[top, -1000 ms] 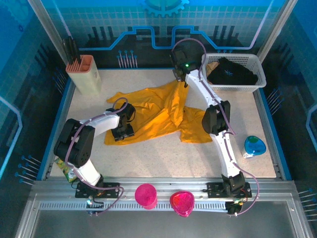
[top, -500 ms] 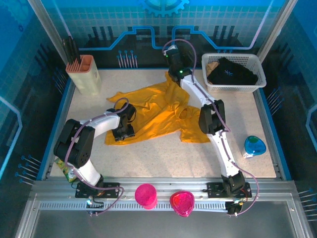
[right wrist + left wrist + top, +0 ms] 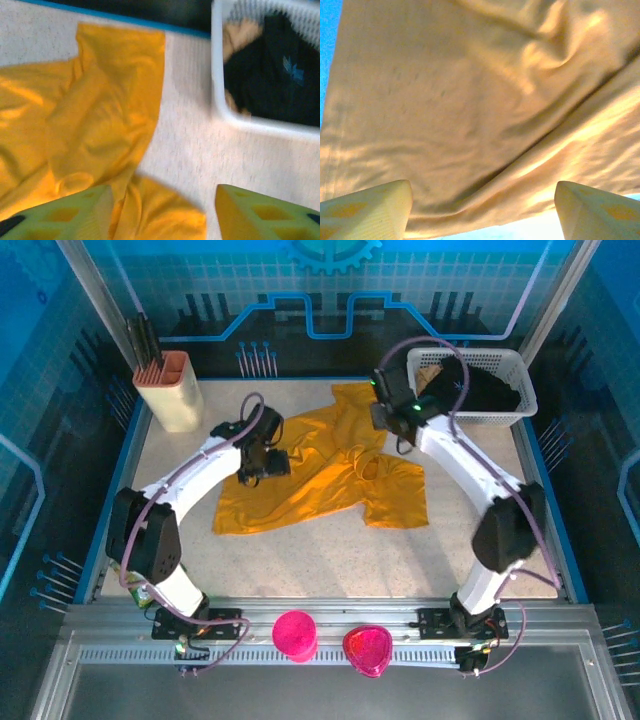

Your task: Fold and stack the t-shirts

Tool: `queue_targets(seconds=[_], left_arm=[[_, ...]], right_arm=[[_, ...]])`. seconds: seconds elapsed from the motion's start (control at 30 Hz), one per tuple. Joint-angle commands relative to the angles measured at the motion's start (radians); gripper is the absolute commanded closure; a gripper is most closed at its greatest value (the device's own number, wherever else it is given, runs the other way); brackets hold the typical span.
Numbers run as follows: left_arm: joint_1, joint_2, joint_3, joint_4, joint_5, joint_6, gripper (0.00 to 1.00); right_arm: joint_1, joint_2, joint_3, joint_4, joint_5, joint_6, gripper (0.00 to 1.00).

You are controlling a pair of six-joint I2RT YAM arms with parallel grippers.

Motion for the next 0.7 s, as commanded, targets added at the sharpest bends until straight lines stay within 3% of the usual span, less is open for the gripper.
queue_targets(seconds=[0.0, 0.13, 0.33, 0.43, 0.67], left_arm=[[-0.004, 0.099, 0.138, -0.034, 0.007, 0.070, 0.27], [-0.003, 0.283, 0.337, 0.009, 0.056, 0.115, 0.43], [-0.003, 0.607, 0.660, 0.014, 0.178, 0.148, 0.69], [-0.004, 0.727, 0.766, 0.028, 0.222, 0.140, 0.74], [-0.003, 0.912, 0.927, 0.027, 0.234, 0.104, 0.76]], right_arm=[[-0.013, -0.021, -0.218, -0.023, -0.216, 0.230, 0.54], [-0.018, -0.011, -0.375, 0.050, -0.319, 0.305, 0.70], [-0.040, 0.066, -0.488, 0.169, -0.374, 0.399, 0.89], [-0.054, 0.093, -0.514, 0.213, -0.395, 0.434, 0.94], [-0.067, 0.111, -0.569, 0.239, -0.402, 0.529, 1.00]])
